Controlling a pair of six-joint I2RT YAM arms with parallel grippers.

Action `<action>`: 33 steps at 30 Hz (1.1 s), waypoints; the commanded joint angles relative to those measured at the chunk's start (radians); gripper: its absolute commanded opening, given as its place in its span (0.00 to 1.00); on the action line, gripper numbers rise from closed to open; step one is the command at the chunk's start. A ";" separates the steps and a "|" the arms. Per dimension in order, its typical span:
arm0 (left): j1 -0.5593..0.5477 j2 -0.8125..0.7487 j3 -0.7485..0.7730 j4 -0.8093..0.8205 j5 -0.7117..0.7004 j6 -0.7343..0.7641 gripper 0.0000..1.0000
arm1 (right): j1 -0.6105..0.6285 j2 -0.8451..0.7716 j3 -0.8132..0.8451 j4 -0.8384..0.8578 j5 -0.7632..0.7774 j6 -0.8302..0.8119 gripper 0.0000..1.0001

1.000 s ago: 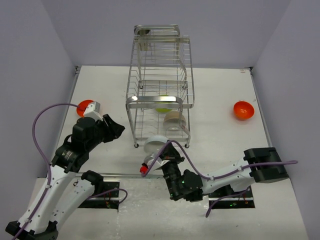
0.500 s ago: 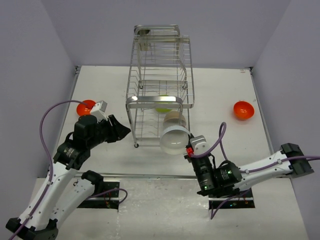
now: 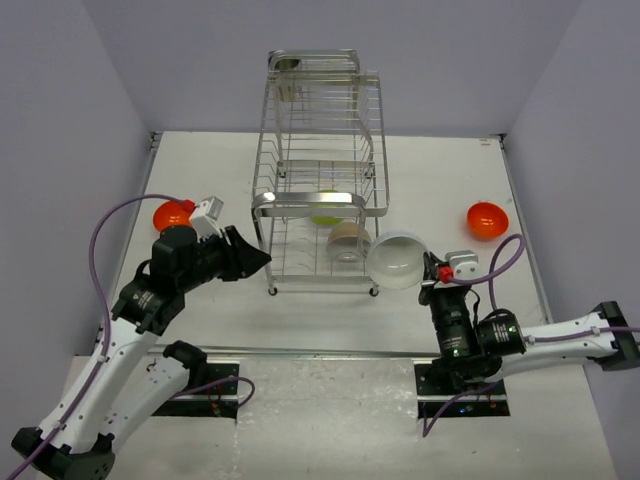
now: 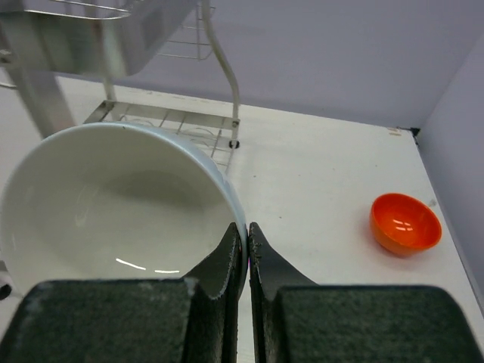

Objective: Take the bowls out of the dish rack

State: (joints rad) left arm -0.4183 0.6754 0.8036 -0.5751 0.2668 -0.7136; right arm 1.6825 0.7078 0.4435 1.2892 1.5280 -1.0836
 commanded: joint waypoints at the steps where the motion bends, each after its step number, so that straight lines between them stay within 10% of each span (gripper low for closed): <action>1: -0.019 0.012 -0.015 0.081 0.034 -0.001 0.45 | -0.079 -0.048 -0.014 0.176 0.050 -0.001 0.00; 16: -0.304 0.104 -0.024 0.159 -0.175 -0.069 0.44 | -0.162 -0.162 -0.038 0.185 0.017 -0.081 0.00; 33: -0.315 0.098 -0.038 0.155 -0.225 -0.060 0.45 | 0.009 -0.108 0.037 0.183 0.038 -0.157 0.00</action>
State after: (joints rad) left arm -0.7227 0.7811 0.7719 -0.4557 0.0555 -0.7929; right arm 1.6775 0.5461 0.4084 1.3075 1.5383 -1.2316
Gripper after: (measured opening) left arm 0.444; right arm 0.032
